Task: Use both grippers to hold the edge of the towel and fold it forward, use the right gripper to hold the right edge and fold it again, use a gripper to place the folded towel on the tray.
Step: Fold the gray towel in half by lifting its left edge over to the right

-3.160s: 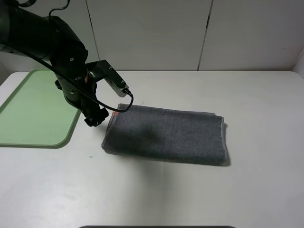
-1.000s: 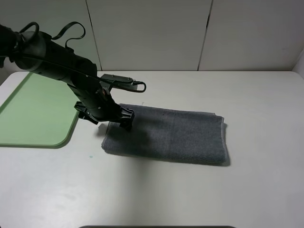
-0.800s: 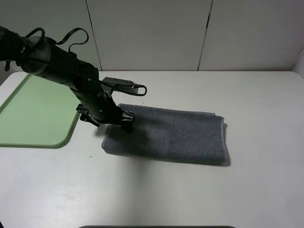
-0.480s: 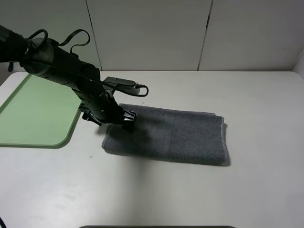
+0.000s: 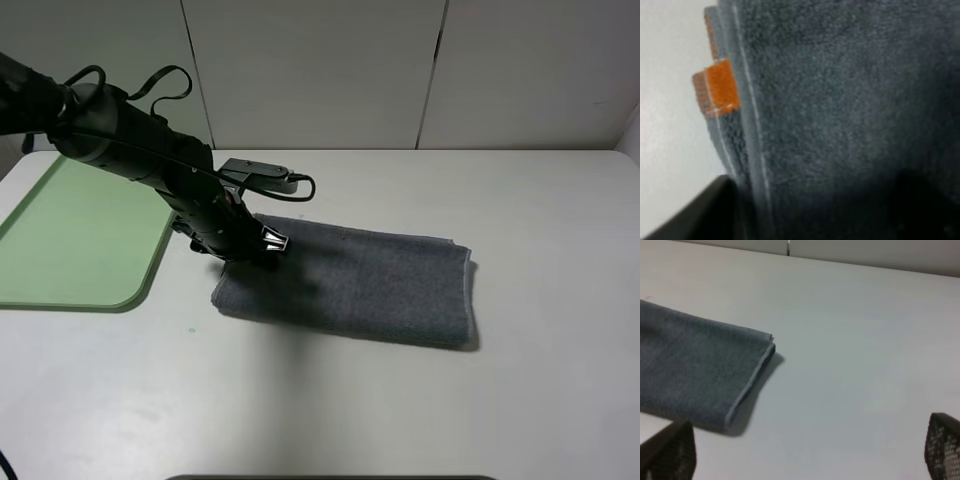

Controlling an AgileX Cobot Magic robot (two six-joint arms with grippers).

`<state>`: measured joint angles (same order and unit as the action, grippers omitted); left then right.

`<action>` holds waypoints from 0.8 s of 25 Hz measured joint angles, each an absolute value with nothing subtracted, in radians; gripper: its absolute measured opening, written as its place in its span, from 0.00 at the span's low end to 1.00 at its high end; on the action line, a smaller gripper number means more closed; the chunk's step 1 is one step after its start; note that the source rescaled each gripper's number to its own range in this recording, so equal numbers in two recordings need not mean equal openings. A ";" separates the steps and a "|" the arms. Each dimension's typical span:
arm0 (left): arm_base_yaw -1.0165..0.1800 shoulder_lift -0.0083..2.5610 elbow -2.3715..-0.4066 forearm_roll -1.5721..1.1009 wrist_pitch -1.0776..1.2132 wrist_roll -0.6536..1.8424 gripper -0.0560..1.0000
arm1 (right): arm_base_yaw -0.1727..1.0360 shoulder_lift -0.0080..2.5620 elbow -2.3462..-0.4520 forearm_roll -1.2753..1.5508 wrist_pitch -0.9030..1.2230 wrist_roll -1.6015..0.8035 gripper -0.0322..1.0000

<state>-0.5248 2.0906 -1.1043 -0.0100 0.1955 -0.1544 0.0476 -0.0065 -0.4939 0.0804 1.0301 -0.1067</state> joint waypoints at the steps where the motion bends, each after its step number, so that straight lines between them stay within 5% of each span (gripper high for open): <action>1: -0.525 2.091 -1.105 -0.015 0.192 -0.154 0.58 | 0.048 -0.006 -0.494 0.080 1.030 -0.107 1.00; 12: -0.527 2.103 -1.107 -0.050 0.167 -0.162 0.14 | 0.048 -0.006 -0.494 0.080 1.030 -0.107 1.00; 20: -0.527 2.101 -1.108 -0.051 0.172 -0.174 0.13 | 0.048 -0.006 -0.494 0.080 1.030 -0.107 1.00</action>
<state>-0.5267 2.1013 -1.1077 -0.0514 0.1716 -0.1739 0.0476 -0.0065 -0.4939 0.0804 1.0301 -0.1067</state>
